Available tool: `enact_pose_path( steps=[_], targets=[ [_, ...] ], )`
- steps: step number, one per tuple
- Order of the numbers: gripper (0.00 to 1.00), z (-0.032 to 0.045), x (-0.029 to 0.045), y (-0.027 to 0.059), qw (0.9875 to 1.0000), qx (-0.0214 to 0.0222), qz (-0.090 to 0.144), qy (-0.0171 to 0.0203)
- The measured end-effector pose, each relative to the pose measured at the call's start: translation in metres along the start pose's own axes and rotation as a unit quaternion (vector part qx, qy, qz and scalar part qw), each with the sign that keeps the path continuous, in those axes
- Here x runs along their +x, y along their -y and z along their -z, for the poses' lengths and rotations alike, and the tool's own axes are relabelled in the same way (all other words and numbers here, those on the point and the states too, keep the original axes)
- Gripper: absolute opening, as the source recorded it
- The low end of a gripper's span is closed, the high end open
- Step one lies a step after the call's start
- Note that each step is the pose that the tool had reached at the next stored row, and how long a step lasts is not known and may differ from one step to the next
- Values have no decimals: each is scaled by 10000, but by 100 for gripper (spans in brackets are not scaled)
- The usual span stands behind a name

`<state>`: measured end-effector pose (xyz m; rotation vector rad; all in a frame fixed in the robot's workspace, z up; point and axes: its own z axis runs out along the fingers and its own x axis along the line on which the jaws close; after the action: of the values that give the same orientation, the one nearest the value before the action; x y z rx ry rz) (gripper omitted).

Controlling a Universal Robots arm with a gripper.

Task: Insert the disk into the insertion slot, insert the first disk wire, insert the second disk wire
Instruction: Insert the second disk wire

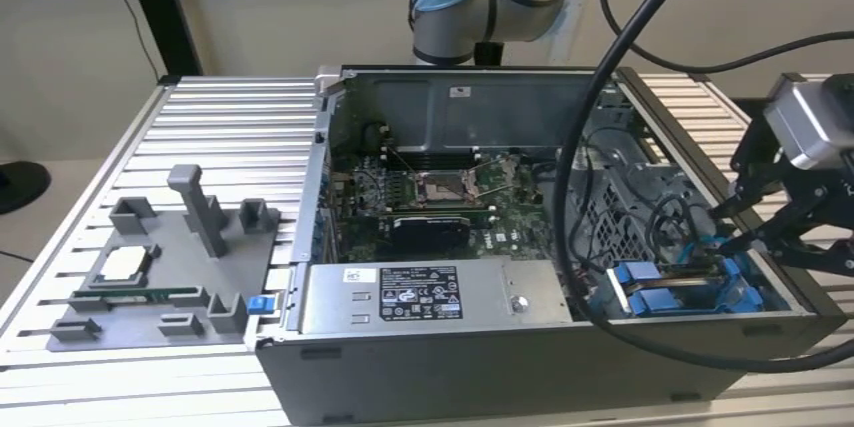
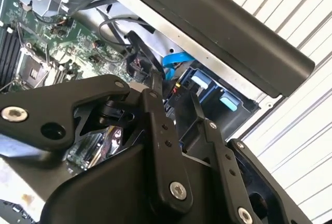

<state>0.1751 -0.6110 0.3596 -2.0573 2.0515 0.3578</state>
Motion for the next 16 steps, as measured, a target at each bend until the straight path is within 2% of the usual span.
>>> enact_pose_path(
  steps=[4, 5, 10, 16],
  targets=[
    [100, -12, -36, 13, 10000, -7, -6, -70],
    [0, -15, -44, 14, 10000, -8, -9, -80],
    [0, -29, -87, 19, 9999, -2, -28, -130],
    [0, -31, -107, 19, 9998, 20, -99, -142]
  ],
)
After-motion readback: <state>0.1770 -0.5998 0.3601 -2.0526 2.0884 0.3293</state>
